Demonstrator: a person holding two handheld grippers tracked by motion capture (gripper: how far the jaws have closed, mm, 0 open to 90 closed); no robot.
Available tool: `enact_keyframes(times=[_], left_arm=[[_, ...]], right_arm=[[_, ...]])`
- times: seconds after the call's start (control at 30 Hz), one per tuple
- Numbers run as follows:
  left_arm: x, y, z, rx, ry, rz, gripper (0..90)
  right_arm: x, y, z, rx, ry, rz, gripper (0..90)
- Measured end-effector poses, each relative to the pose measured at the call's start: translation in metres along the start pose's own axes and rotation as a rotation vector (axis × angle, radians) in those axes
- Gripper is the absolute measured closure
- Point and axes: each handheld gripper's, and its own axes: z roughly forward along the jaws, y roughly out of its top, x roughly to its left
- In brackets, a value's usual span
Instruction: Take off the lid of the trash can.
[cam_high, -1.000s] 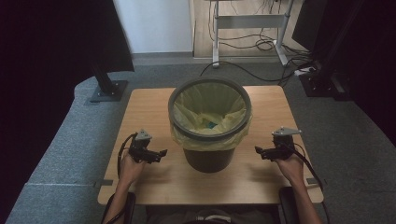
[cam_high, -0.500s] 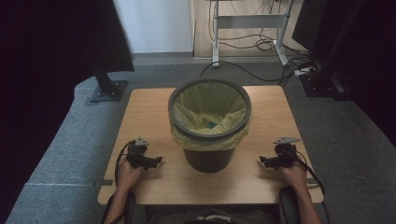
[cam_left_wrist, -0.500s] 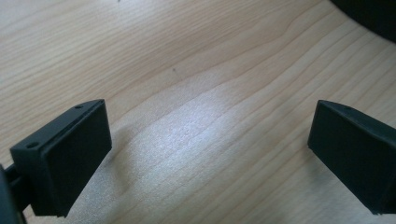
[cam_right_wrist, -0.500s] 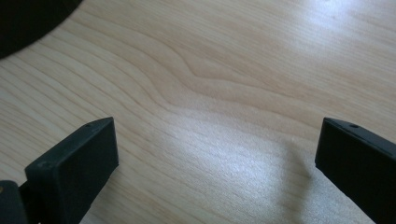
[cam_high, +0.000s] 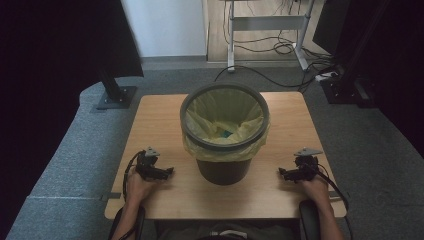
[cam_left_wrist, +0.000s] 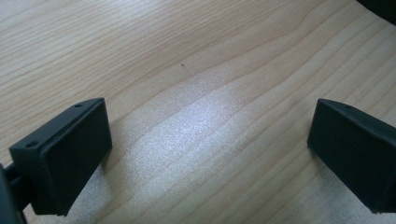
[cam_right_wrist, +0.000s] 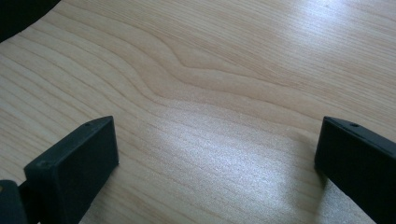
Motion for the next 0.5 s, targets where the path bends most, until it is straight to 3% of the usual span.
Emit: enact_keyframes(times=[0.3,0.5], left_arm=[[0.0031,0.0043,0.0014,0.014,-0.009,-0.001,0.0],[0.0061,0.0058,-0.0012,0.019,-0.035,-0.035,0.0]], right_arm=[[0.0004,-0.0001,-0.0001,-0.001,-0.001,0.002,0.0],[0.0005,-0.0002,-0.0001,-0.001,-0.001,0.002,0.0]])
